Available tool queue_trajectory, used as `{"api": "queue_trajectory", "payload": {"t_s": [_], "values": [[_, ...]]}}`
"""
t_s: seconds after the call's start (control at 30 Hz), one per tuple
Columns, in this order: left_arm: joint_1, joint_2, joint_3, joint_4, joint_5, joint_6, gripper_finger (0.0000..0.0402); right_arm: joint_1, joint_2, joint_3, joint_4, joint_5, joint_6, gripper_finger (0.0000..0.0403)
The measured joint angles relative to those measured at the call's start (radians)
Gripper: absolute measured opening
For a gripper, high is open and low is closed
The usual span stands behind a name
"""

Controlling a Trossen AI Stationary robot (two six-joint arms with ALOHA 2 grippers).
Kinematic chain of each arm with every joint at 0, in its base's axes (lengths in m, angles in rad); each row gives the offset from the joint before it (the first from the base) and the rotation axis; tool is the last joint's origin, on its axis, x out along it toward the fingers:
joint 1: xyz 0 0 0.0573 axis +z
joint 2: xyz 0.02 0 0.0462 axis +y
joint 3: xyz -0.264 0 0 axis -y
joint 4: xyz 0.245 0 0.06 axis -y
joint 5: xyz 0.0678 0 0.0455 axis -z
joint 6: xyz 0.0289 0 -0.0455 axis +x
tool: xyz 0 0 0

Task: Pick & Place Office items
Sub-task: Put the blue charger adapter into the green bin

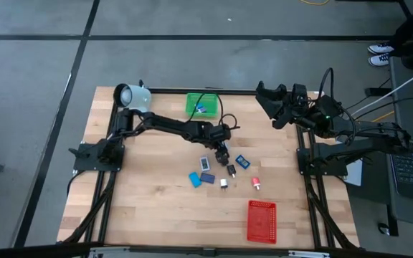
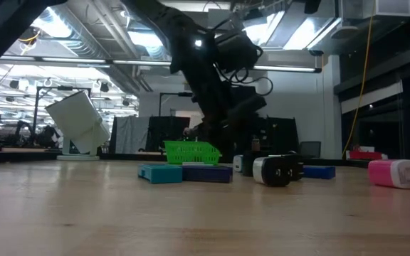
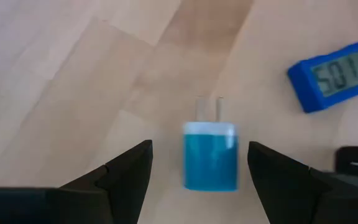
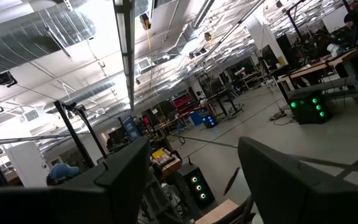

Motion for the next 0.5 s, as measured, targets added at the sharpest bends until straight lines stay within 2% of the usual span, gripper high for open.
{"api": "queue_trajectory", "payload": {"t_s": [0.5], "values": [[0.033, 0.031, 0.000, 0.019, 0.059, 0.012, 0.0256, 0.000, 0.000, 0.000, -0.002, 0.002, -0.002, 0.0251]]}}
